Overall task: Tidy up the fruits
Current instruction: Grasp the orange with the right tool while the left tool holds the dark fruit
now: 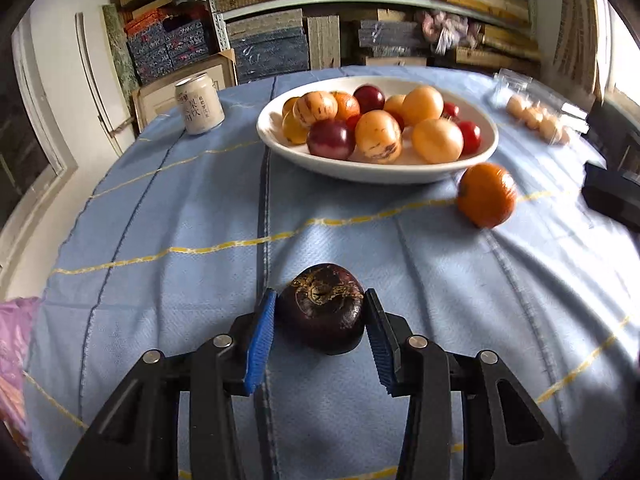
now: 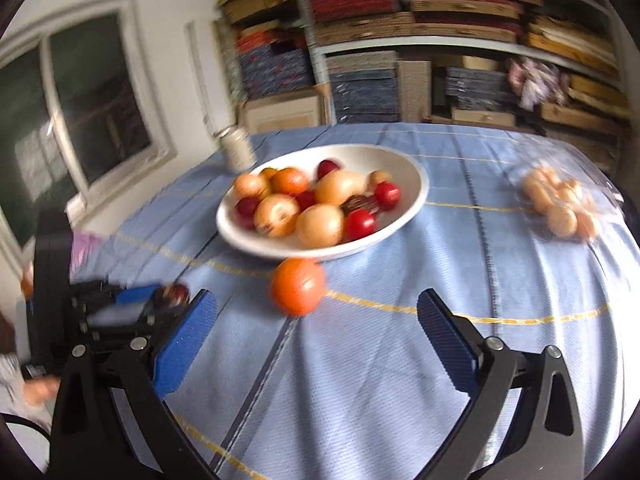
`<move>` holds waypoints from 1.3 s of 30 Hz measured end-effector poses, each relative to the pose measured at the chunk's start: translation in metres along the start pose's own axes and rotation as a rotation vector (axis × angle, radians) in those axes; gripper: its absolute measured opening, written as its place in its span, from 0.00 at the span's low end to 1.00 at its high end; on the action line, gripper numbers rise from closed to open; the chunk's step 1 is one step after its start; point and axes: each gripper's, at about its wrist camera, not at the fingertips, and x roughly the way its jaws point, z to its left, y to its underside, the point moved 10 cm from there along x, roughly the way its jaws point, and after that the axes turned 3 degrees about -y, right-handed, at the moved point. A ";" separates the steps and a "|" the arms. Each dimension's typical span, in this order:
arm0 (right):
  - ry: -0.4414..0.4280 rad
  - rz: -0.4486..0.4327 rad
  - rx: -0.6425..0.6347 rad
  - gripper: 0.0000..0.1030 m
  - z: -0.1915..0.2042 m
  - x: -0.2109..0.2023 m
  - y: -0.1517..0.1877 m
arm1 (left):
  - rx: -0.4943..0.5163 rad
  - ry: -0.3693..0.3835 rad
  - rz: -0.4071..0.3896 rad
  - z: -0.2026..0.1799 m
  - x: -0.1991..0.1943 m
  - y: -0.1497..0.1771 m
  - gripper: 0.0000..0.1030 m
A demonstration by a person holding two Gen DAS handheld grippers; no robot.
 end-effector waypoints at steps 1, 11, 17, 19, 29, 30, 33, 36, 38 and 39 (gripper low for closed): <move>0.008 0.016 -0.037 0.95 0.007 0.004 0.004 | 0.000 -0.001 -0.003 0.001 -0.001 0.000 0.43; 0.059 0.114 -0.048 0.68 0.011 0.041 0.004 | -0.023 0.067 0.029 -0.001 0.005 0.002 0.43; 0.068 0.144 -0.029 0.59 0.006 0.057 0.005 | -0.020 0.065 0.029 0.000 0.005 0.001 0.43; 0.053 0.145 -0.024 0.59 0.008 0.060 0.004 | -0.018 0.066 0.032 -0.001 0.006 0.001 0.43; 0.026 0.171 -0.010 0.52 0.010 0.077 -0.001 | -0.029 0.082 0.047 -0.002 0.010 0.002 0.44; 0.021 0.174 -0.003 0.49 0.009 0.077 -0.001 | -0.031 0.083 0.047 -0.002 0.010 0.002 0.44; 0.012 0.187 0.013 0.41 0.006 0.079 0.001 | -0.030 0.083 0.047 -0.002 0.010 0.002 0.44; -0.002 0.185 0.023 0.39 0.005 0.078 0.002 | -0.030 0.083 0.047 -0.002 0.010 0.002 0.44; -0.010 0.183 0.030 0.39 0.005 0.076 0.002 | -0.030 0.083 0.047 -0.002 0.010 0.002 0.44; -0.012 0.181 0.032 0.39 0.005 0.075 0.003 | -0.030 0.084 0.047 -0.002 0.010 0.002 0.44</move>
